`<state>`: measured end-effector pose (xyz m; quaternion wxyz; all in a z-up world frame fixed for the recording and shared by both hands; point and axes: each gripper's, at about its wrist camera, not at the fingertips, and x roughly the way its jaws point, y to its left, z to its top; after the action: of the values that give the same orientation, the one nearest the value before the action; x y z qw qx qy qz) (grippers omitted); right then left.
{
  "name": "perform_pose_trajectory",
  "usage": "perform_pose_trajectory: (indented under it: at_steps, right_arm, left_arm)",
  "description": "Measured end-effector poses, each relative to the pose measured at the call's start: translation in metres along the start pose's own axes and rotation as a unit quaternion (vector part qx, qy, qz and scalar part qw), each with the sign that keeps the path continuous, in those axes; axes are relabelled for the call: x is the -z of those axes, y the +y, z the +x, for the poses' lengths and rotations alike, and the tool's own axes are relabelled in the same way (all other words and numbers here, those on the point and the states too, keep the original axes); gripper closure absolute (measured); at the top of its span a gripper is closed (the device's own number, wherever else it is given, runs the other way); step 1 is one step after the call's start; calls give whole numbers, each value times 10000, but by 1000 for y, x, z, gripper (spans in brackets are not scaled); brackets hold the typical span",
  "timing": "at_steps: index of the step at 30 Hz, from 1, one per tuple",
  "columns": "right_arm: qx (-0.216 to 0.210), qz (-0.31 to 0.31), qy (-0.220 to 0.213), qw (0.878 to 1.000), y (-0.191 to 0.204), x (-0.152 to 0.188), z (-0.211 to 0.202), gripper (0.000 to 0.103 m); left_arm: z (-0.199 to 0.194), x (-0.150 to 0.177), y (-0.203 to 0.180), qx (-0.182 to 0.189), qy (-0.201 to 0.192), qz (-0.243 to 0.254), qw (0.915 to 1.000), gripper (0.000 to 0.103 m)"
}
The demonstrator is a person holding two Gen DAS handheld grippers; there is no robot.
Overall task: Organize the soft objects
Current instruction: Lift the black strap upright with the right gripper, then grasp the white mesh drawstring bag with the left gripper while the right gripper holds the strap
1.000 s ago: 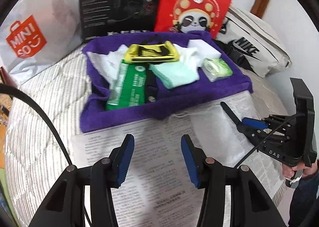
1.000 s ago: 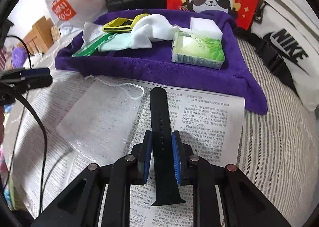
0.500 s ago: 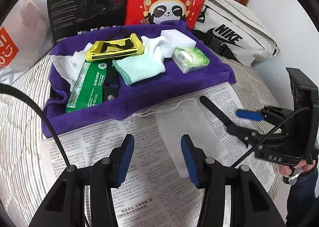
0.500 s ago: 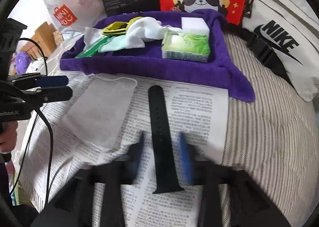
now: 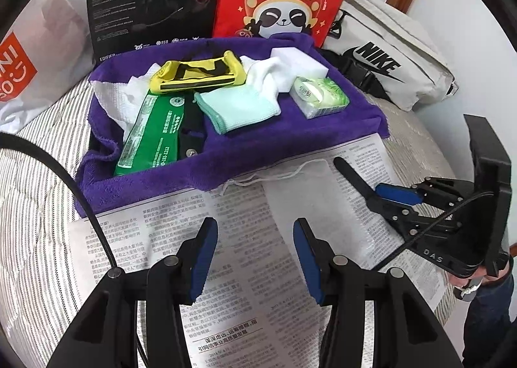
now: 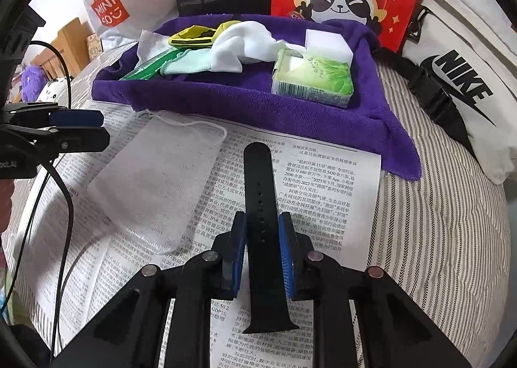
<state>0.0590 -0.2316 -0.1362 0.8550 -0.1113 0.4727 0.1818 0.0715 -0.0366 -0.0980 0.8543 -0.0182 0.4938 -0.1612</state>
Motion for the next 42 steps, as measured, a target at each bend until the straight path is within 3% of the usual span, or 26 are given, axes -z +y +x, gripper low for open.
perform_pose_trajectory:
  at_steps: [19,25,29,34,38,39,42]
  right_arm:
    - [78,290,-95,9995,-8,1,-8,83]
    - [177,442,-170,9987,-25,5,-22,83]
    - [288,525,-218,9980,-35,7,-29,83]
    - [385,613,-281,9970,-47,11,-39,83]
    - [414,646,-331,9965,-51,12,-44,83]
    - [416,651,-337,9964,-51,12,-44,83]
    - [424,659,-334,9964,-52,14,-44,83]
  left_arm:
    - [3,0,-8,65,13,54,10000,56]
    - [19,-2,-19,344,146,66,9993,56]
    - [38,0,-33,203,260,245,9992,56]
    - [43,2,-49,-76,22,681,9976,56]
    - [44,2,-54,0,-70,839,9964,82]
    - [44,1,-54,33,-95,830,9965,94]
    - [43,2,-49,176,-110,752,9969,98]
